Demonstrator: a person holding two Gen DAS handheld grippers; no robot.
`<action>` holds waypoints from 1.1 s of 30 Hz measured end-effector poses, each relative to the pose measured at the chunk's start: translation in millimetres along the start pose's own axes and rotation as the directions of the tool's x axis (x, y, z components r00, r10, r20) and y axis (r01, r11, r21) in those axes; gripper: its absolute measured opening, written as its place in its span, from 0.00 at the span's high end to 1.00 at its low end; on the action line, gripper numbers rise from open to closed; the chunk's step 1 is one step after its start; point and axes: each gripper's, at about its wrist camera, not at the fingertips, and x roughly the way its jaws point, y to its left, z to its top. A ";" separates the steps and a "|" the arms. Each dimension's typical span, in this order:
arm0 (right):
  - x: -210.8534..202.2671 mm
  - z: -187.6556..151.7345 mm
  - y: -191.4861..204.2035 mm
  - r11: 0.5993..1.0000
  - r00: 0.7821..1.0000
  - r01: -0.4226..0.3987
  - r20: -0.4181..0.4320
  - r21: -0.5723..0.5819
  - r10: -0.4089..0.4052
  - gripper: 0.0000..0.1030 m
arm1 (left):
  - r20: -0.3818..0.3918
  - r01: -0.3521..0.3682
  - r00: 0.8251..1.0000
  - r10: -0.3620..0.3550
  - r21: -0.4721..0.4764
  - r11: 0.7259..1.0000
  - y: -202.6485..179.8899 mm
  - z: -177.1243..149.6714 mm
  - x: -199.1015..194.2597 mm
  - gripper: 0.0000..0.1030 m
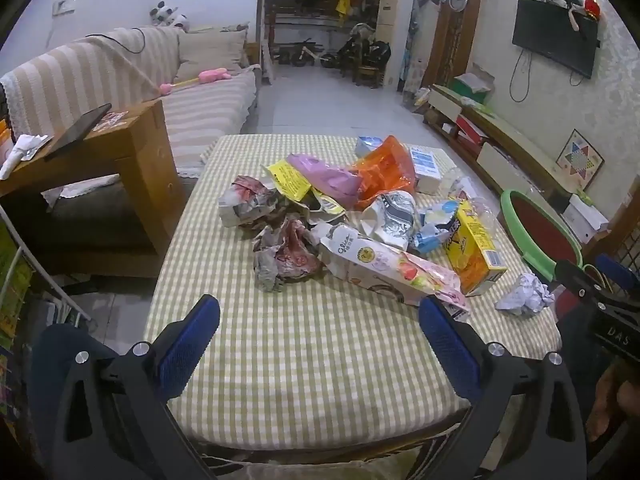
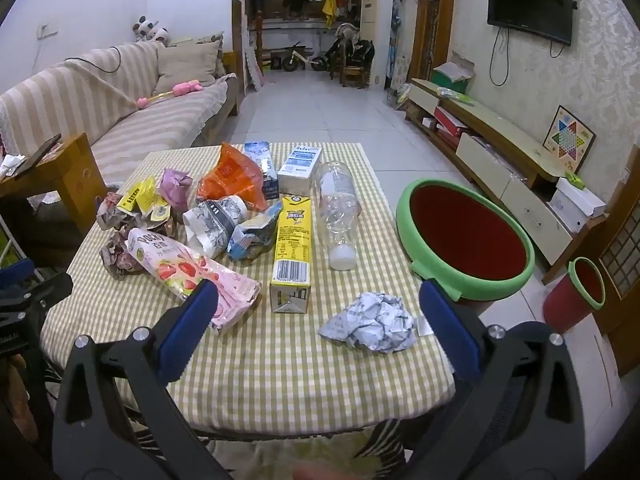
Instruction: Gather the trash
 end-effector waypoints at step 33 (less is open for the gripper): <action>0.1 -0.1 -2.4 1.000 1.000 -0.023 -0.003 0.001 0.023 0.03 | 0.009 -0.005 1.000 0.005 0.000 1.000 -1.3 1.4 -1.7 0.08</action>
